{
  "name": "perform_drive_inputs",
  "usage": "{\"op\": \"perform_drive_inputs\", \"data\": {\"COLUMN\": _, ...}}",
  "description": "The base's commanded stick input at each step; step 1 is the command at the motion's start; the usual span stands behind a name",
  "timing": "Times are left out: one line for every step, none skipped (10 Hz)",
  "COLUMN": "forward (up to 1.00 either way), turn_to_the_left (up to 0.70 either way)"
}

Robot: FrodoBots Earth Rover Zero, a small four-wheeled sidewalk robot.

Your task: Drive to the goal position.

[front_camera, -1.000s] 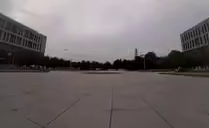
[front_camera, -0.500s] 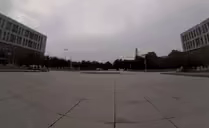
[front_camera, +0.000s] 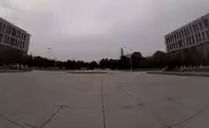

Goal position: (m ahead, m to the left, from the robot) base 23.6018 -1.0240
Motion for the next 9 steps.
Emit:
{"op": "perform_drive_inputs", "data": {"forward": 0.70, "turn_to_the_left": 0.01}}
{"op": "perform_drive_inputs", "data": {"forward": 0.70, "turn_to_the_left": 0.01}}
{"op": "perform_drive_inputs", "data": {"forward": 0.70, "turn_to_the_left": -0.01}}
{"op": "perform_drive_inputs", "data": {"forward": 0.70, "turn_to_the_left": -0.34}}
{"op": "perform_drive_inputs", "data": {"forward": 0.70, "turn_to_the_left": -0.34}}
{"op": "perform_drive_inputs", "data": {"forward": 0.70, "turn_to_the_left": -0.25}}
{"op": "perform_drive_inputs", "data": {"forward": 0.70, "turn_to_the_left": -0.04}}
{"op": "perform_drive_inputs", "data": {"forward": 0.70, "turn_to_the_left": 0.01}}
{"op": "perform_drive_inputs", "data": {"forward": 0.70, "turn_to_the_left": 0.01}}
